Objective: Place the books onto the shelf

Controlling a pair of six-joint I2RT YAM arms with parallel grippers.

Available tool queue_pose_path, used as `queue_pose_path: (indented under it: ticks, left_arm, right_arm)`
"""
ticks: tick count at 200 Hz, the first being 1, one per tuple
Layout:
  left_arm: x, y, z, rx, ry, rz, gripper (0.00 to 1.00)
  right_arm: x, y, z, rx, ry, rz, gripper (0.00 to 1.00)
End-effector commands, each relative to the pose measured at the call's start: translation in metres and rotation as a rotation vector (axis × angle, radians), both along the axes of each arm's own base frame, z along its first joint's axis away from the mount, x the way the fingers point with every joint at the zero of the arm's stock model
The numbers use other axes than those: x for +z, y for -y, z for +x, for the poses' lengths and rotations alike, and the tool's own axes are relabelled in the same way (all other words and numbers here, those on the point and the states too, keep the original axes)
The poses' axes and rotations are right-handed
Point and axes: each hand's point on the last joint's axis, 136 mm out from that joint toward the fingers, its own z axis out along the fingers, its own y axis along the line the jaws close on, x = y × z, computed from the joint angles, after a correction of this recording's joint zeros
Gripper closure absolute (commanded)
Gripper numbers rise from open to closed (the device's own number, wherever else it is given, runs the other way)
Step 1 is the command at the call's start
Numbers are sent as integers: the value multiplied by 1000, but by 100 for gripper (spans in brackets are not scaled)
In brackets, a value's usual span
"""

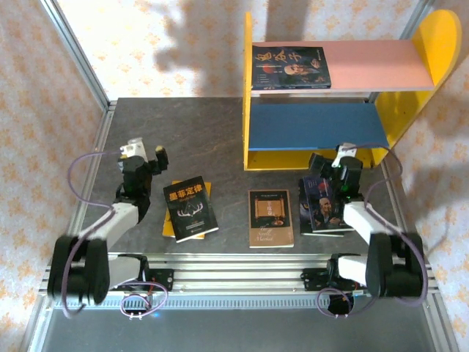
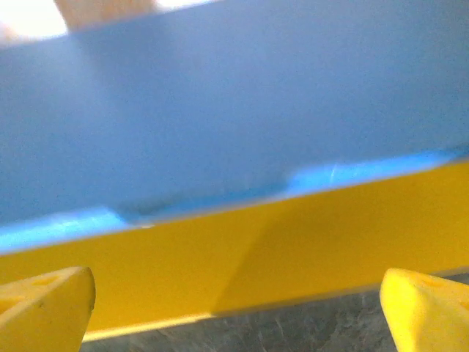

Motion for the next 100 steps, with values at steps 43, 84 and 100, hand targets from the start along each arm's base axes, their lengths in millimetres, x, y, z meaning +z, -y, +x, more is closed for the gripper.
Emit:
queue_pose_path:
  ticks: [43,84,100]
  left_arm:
    - [53,26,-45,35,54,-278,1]
    - [70,89,-38,-212,7,-357,1]
    - [69,112,-35,-275,-56,-332,1]
  right_arm:
    - [39,16,-100,-304,-205,82,1]
    - [-4,-12,-134,-208,-446,208,1]
    - [-26,-23,-142,-188,-532,207,1]
